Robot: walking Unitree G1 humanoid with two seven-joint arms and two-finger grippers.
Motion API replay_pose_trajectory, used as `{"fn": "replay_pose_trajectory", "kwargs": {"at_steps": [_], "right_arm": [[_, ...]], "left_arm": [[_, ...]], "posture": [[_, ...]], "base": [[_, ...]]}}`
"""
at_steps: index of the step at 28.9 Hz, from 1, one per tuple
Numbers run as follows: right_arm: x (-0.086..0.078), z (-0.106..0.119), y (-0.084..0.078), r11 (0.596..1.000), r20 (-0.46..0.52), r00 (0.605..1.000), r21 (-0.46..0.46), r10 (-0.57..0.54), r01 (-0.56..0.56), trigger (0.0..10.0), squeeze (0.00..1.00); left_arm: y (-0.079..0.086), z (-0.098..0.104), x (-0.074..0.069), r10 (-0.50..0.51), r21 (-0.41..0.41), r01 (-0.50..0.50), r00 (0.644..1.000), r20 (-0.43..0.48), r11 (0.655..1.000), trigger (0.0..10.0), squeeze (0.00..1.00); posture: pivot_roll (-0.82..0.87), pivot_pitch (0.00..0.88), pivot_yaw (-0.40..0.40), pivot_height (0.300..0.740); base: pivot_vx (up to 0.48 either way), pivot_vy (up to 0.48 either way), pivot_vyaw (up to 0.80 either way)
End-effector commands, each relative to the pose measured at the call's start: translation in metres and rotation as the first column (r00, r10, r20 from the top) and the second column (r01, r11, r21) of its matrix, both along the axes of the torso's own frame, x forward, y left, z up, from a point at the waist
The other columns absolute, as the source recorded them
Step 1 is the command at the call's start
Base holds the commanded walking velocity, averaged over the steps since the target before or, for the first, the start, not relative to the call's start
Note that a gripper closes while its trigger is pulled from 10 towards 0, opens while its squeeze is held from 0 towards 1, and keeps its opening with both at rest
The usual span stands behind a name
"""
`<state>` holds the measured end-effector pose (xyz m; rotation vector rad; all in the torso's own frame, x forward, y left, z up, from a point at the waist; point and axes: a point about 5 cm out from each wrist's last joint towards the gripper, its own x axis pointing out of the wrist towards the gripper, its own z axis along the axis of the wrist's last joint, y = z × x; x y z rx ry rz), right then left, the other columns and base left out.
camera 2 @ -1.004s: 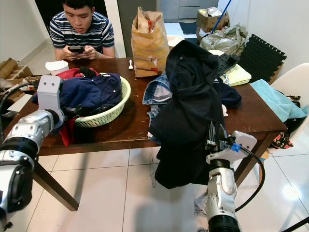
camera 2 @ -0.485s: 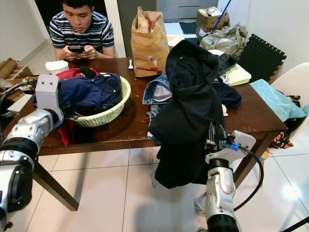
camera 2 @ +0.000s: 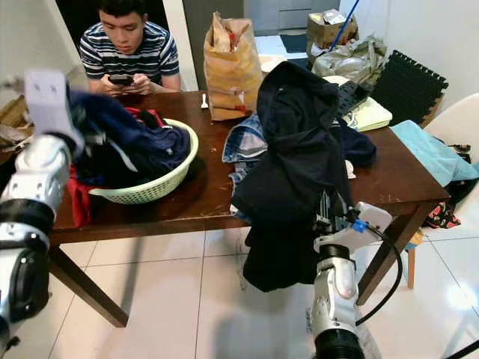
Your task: Hang hanger
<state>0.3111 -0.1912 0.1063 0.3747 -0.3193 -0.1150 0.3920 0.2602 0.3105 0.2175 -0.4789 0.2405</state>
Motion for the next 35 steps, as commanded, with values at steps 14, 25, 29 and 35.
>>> {"fn": "replay_pose_trajectory", "kwargs": {"at_steps": [14,25,29,35], "right_arm": [[0.005,-0.003,0.004,1.0,-0.027,1.0,-0.011,-0.004,0.004,10.0,0.0],[0.003,-0.003,-0.007,0.998,-0.025,0.998,0.005,-0.055,0.055,10.0,0.0],[0.003,-0.002,-0.012,0.997,-0.023,0.997,-0.009,-0.076,0.076,10.0,0.0],[0.002,-0.003,-0.012,0.997,-0.019,0.997,-0.009,-0.079,0.079,10.0,0.0]], "left_arm": [[-0.085,0.123,-0.044,-0.34,0.439,0.091,0.776,0.531,0.894,0.0,0.0],[-0.138,0.153,-0.073,-0.552,0.593,0.14,0.576,0.603,0.793,0.0,0.0],[-0.149,0.153,-0.076,-0.58,0.621,0.132,0.546,0.605,0.772,0.0,0.0],[-0.146,0.16,-0.079,-0.572,0.625,0.101,0.534,0.622,0.774,0.0,0.0]], "posture": [[0.07,0.0,0.103,0.74],[0.05,0.0,0.12,0.74],[0.05,0.0,0.123,0.74],[0.05,0.0,0.12,0.74]], "base": [[0.0,0.0,0.0],[0.0,0.0,0.0],[0.0,0.0,-0.72],[0.0,0.0,-0.8]]}}
